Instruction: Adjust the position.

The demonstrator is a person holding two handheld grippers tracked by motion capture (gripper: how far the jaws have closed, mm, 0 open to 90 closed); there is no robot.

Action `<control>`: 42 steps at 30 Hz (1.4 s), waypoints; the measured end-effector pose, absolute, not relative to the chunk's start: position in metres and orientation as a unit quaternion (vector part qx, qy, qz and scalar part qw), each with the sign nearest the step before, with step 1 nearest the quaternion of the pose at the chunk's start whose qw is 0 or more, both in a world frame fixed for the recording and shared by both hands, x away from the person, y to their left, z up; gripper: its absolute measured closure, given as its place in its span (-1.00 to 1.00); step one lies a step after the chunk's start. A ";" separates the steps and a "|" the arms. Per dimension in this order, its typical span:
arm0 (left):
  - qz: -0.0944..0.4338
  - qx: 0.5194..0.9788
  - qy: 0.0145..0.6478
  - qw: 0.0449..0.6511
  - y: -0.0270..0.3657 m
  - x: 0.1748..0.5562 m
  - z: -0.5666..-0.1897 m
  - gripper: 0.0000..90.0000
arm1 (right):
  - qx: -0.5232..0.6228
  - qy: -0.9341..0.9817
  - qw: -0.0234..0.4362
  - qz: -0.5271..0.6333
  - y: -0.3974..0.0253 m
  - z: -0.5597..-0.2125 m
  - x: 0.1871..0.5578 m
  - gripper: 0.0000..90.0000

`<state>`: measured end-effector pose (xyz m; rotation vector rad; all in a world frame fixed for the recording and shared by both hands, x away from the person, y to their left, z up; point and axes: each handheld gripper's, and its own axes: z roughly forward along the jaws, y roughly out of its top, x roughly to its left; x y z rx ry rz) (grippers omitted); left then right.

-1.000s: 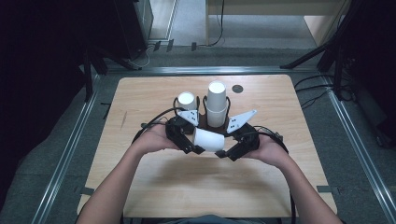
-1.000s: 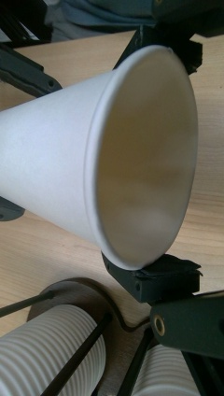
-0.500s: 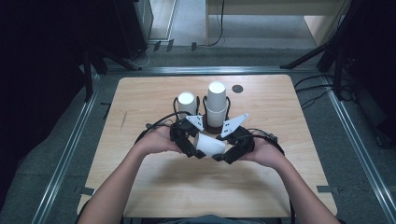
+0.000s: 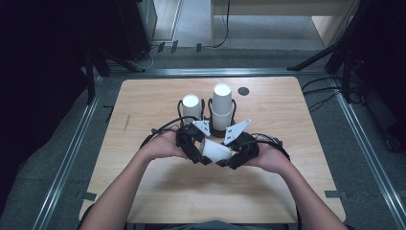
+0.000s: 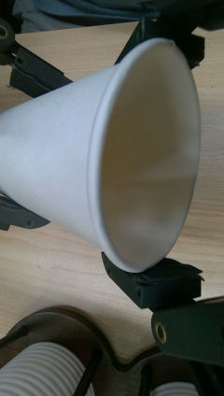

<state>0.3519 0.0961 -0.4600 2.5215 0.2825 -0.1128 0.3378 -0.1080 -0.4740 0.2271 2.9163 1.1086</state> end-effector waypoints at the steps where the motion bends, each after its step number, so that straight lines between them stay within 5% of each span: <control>1: -0.041 0.944 0.110 0.309 0.097 0.351 -0.459 -0.68 | 0.074 0.931 0.007 0.357 -0.109 -0.473 0.338 -0.27; 7: -0.026 0.933 0.123 0.338 0.102 0.353 -0.455 -0.83 | 0.081 0.925 0.007 0.371 -0.113 -0.470 0.340 -0.27; 28: -0.036 0.891 0.162 0.424 0.112 0.350 -0.453 -0.83 | 0.100 0.901 -0.003 0.422 -0.125 -0.459 0.343 -0.27; 42: -0.063 0.854 0.181 0.484 0.115 0.352 -0.451 -0.64 | 0.111 0.886 -0.020 0.449 -0.127 -0.456 0.345 -0.27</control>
